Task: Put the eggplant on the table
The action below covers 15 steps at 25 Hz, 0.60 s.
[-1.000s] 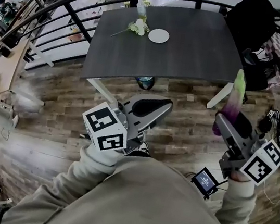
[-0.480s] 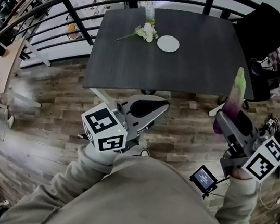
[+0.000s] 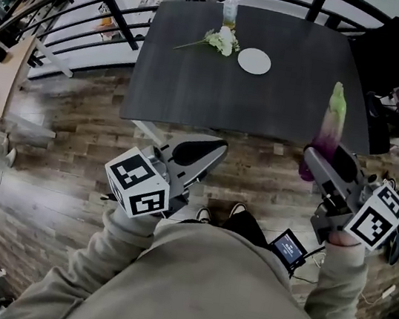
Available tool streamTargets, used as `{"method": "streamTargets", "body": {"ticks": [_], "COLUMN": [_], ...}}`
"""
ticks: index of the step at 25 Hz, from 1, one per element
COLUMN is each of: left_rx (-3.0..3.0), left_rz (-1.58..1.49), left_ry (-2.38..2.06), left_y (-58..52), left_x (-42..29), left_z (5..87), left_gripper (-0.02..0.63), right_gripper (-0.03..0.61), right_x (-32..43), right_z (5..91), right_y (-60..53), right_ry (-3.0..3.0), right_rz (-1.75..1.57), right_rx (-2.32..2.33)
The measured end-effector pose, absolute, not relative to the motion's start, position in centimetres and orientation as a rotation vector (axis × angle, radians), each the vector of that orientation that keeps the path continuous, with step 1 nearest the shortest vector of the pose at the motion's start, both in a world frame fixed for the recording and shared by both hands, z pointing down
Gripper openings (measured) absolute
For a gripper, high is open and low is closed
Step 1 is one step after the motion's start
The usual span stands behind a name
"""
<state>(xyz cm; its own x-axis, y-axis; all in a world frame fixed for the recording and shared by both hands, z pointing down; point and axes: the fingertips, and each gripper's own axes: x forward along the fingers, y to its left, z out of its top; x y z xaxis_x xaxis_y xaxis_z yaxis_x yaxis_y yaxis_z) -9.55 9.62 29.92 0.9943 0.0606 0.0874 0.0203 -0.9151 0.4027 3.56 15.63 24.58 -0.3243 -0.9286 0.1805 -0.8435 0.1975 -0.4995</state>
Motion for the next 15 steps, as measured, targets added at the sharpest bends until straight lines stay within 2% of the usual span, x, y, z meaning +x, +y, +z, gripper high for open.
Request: {"method": "streamTargets", "body": {"ticks": [15], "left_rx": [2.713], "left_rz": [0.045], "left_ry": [-0.220], "left_y": [6.6], "left_x": [-5.7], "left_z": [27.6], "left_gripper": [0.006], "right_gripper": [0.233], "right_x": [7.5], "right_z": [24.3], "right_y": [10.1], "right_ry": [2.468], "right_rz": [-0.786], "right_rx": [-1.533]}}
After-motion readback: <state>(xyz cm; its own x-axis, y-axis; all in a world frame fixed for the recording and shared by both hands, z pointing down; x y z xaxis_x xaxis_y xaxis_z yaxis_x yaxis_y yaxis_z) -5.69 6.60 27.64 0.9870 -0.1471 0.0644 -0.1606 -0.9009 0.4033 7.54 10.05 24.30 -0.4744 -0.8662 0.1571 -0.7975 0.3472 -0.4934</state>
